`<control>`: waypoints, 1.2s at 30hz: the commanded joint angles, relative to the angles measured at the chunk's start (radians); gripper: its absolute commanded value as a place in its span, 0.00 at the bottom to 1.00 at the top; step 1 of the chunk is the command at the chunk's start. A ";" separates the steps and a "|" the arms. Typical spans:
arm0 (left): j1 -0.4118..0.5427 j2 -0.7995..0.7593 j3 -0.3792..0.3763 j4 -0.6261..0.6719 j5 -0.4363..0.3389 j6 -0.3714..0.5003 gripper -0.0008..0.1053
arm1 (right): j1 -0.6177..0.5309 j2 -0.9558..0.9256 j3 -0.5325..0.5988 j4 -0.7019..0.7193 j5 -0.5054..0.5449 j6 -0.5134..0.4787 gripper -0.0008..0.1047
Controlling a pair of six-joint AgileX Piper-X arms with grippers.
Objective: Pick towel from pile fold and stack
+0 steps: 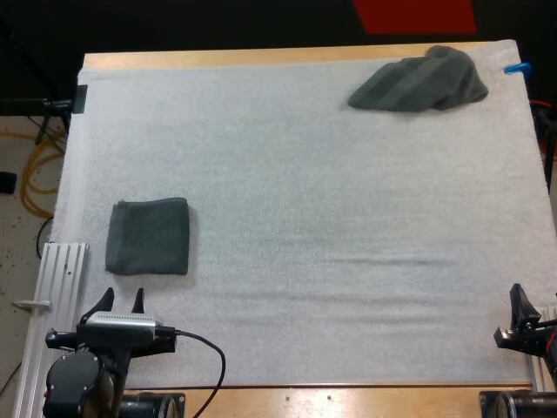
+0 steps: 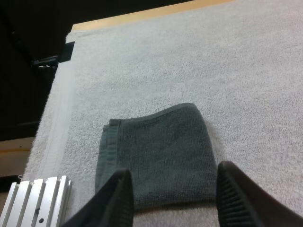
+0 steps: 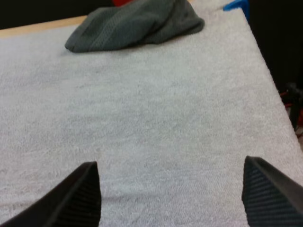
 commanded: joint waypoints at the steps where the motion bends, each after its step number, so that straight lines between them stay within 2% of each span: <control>1: 0.003 -0.133 -0.002 -0.013 0.007 -0.009 0.38 | -0.005 -0.037 -0.003 -0.012 -0.010 -0.001 0.59; 9: 0.003 -0.133 -0.002 -0.013 0.007 -0.009 0.38 | -0.005 -0.037 -0.003 -0.012 0.042 -0.001 0.59; 36: 0.003 -0.133 -0.002 -0.013 0.007 -0.009 0.38 | -0.005 -0.037 -0.003 -0.012 0.036 -0.001 0.59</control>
